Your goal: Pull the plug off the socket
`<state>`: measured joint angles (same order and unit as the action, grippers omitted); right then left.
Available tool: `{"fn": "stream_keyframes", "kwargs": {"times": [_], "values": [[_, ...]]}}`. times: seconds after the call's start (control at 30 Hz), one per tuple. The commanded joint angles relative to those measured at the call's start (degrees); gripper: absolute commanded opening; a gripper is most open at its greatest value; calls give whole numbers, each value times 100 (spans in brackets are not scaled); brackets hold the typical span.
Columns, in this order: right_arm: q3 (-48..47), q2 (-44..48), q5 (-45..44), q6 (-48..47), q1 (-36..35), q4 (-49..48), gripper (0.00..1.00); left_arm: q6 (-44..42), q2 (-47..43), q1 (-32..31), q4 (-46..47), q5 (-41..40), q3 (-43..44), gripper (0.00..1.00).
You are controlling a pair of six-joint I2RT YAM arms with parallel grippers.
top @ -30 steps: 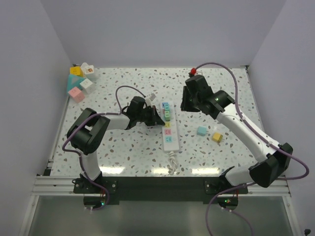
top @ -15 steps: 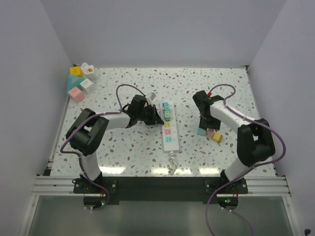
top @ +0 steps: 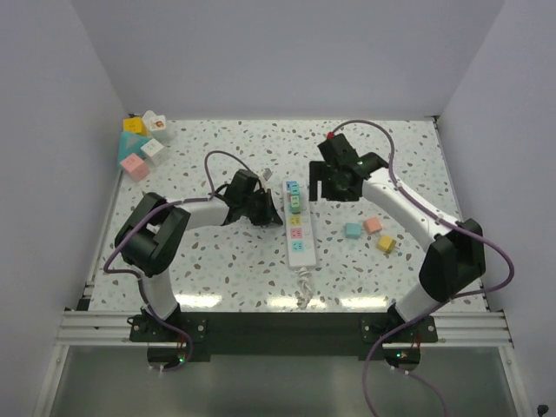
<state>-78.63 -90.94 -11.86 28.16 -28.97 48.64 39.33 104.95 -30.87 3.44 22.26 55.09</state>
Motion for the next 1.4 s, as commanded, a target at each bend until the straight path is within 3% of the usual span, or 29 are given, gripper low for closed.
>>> {"fn": "stream_keyframes", "kwargs": {"times": [0.0, 0.3, 0.63, 0.73, 0.77, 0.83, 1.37], "values": [[-529, -468, 798, -197, -451, -504, 81, -163, -273, 29, -195, -108, 239, 0], [-961, -1426, 562, -39, -733, -918, 72, -180, -422, 29, -300, -169, 230, 0], [-821, -1998, 650, 84, -759, -1516, 45, -49, -370, 20, -152, -65, 283, 0], [-750, -2042, 588, 110, -768, -1533, 29, 22, -291, -6, -2, 59, 379, 0], [-724, -2025, 579, 128, -759, -1533, 12, 39, -273, -24, 33, 76, 406, 0], [-671, -2007, 570, 145, -759, -1516, 0, 101, -229, -24, 182, 77, 476, 0], [-258, -1708, 1115, 163, -759, -1806, 0, 259, 966, -7, 860, 103, 925, 0]]}}
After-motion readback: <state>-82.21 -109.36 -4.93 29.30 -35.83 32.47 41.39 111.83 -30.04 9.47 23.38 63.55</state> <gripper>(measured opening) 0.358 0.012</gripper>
